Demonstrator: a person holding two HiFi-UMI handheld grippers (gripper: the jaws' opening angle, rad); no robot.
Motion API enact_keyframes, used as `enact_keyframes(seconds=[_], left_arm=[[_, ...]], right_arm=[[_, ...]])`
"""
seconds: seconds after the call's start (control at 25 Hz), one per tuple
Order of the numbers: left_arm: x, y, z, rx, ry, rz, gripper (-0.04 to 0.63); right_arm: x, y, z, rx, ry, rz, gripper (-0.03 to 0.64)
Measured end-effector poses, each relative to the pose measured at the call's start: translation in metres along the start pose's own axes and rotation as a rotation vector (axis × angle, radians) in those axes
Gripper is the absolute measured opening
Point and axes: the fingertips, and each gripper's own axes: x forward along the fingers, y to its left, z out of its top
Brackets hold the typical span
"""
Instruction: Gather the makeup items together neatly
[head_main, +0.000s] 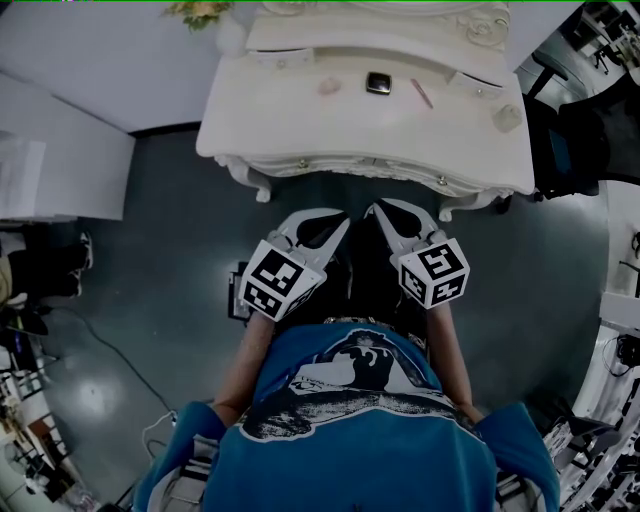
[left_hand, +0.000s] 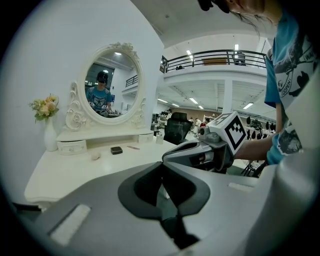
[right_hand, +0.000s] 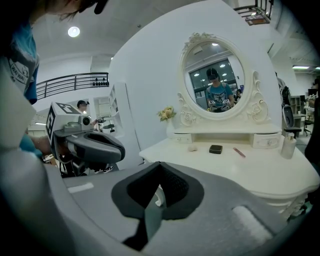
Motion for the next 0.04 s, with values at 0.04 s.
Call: enact_keyframes(seconds=[0.04], left_arm=[[-0.0006, -0.0006, 0.0014, -0.001, 0.0, 0.002, 0.015]], right_arm=[[-0.0005, 0.0003, -0.0003, 0.0, 0.001, 0.001, 0.0]])
